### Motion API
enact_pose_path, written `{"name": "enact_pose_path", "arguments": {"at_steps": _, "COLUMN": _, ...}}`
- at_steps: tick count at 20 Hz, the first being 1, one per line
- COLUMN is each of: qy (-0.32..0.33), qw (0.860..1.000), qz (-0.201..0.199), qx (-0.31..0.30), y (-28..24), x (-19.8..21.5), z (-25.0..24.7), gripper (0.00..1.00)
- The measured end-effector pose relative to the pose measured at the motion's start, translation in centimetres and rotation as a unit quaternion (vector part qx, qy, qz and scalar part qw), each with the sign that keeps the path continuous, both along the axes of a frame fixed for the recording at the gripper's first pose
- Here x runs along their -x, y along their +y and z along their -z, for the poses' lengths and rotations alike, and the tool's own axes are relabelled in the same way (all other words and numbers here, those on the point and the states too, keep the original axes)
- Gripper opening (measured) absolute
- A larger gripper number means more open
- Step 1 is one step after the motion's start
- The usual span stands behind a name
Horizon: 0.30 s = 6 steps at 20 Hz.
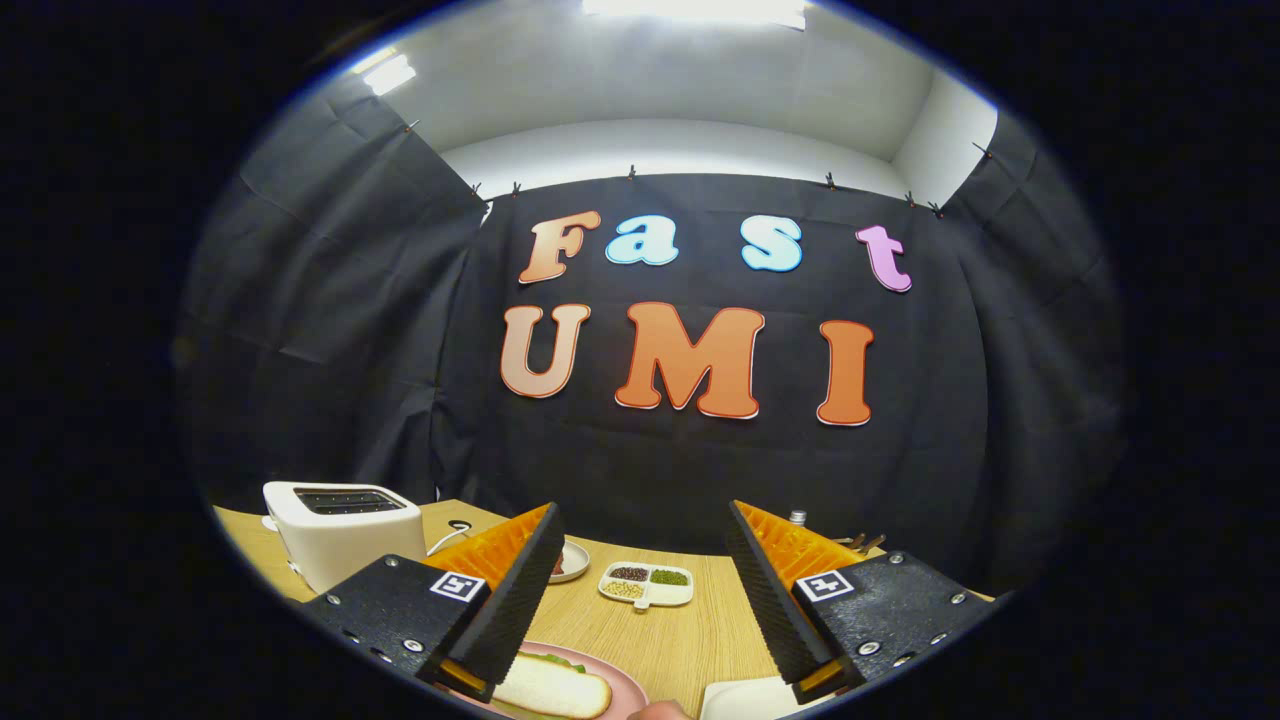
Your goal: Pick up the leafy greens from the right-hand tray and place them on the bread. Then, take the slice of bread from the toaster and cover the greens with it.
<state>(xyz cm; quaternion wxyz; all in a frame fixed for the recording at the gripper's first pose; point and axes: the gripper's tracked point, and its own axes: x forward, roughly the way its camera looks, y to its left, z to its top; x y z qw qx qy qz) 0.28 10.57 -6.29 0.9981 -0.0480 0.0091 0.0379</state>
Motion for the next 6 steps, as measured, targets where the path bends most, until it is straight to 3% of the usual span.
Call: {"name": "enact_pose_path", "arguments": {"at_steps": 6, "qy": 0.009, "qw": 1.0, "qz": 0.009, "qx": 0.0, "y": -0.49, "x": -0.07, "z": 0.41, "gripper": 0.97}}
